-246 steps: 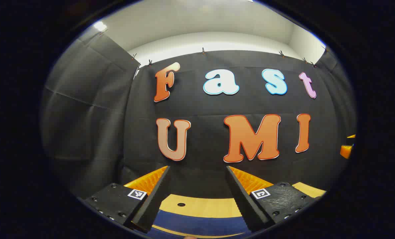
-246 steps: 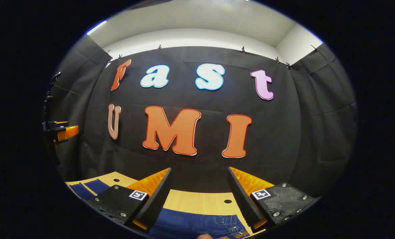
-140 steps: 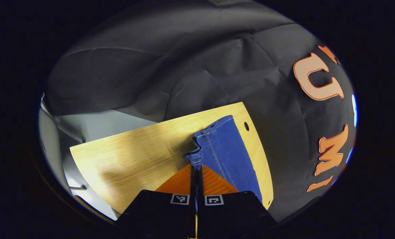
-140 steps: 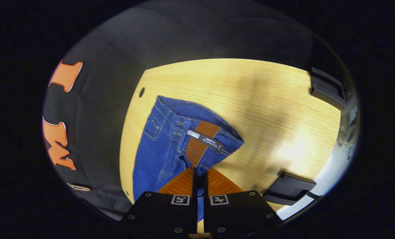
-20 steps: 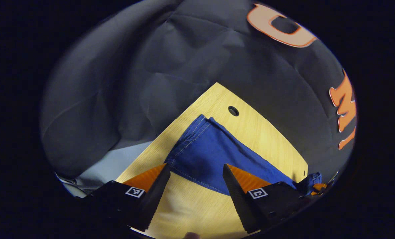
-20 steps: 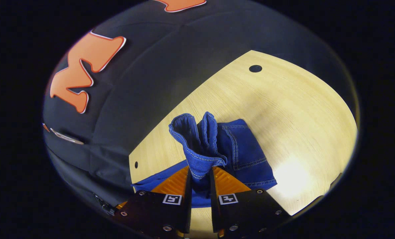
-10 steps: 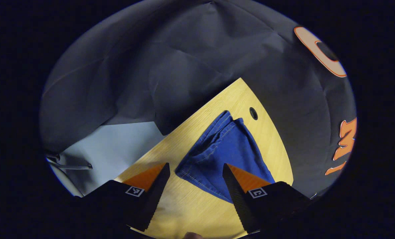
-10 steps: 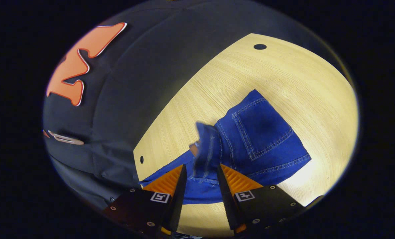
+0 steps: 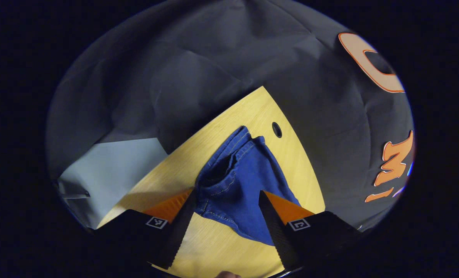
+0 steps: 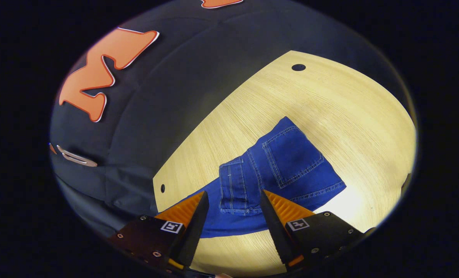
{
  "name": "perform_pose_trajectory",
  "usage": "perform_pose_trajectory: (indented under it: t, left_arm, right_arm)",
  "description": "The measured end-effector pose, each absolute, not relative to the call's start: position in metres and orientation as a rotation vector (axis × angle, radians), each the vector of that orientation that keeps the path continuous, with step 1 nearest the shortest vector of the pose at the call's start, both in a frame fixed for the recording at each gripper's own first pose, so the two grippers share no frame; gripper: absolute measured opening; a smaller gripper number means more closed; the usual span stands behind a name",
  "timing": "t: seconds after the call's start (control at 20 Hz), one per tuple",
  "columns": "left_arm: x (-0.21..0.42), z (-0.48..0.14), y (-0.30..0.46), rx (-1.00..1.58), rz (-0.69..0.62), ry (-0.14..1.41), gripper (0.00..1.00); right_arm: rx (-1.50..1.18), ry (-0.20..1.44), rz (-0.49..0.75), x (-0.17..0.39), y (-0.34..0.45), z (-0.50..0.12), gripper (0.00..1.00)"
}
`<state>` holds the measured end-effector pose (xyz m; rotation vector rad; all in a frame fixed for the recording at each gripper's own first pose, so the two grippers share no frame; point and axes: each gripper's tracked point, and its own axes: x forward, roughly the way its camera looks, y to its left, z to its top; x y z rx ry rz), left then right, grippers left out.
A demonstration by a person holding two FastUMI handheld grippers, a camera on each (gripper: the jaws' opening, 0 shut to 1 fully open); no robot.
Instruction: Grasp the waist and the cuffs of the jeans and fold them to make the two legs overlap; first hold the waist and fold one-third of the jeans toward the cuffs, then hold the cuffs and fold the remaining one-third in the same direction to finish folding.
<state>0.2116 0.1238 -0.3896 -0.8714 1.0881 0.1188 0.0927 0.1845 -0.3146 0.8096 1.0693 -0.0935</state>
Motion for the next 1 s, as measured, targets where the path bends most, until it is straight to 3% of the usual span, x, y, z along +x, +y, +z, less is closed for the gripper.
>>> perform_pose_trajectory:
  t: [0.3,0.35,0.5,0.6,0.65,1.0]
  left_arm:
    - [0.217,-0.393,0.124,-0.951,0.108,1.033,0.86]
    - [0.215,-0.397,0.128,-0.944,0.109,1.041,0.76]
    - [0.216,-0.402,0.137,-1.015,0.132,1.029,0.27]
    - [0.212,-0.405,0.134,-1.047,0.165,1.028,0.29]
    - [0.217,-0.408,0.127,-1.043,0.169,1.031,0.12]
    - [0.218,-0.379,0.131,-0.931,0.161,0.985,0.12]
  right_arm:
    - [0.807,1.073,-0.118,0.076,0.177,-0.313,0.83]
    - [0.804,1.076,-0.124,0.073,0.175,-0.313,0.83]
    - [0.8,1.081,-0.139,0.065,0.171,-0.313,0.83]
    - [0.806,1.088,-0.146,0.061,0.17,-0.313,0.84]
    - [0.808,1.09,-0.145,0.062,0.169,-0.314,0.84]
    - [0.826,1.089,-0.098,0.073,0.171,-0.314,0.83]
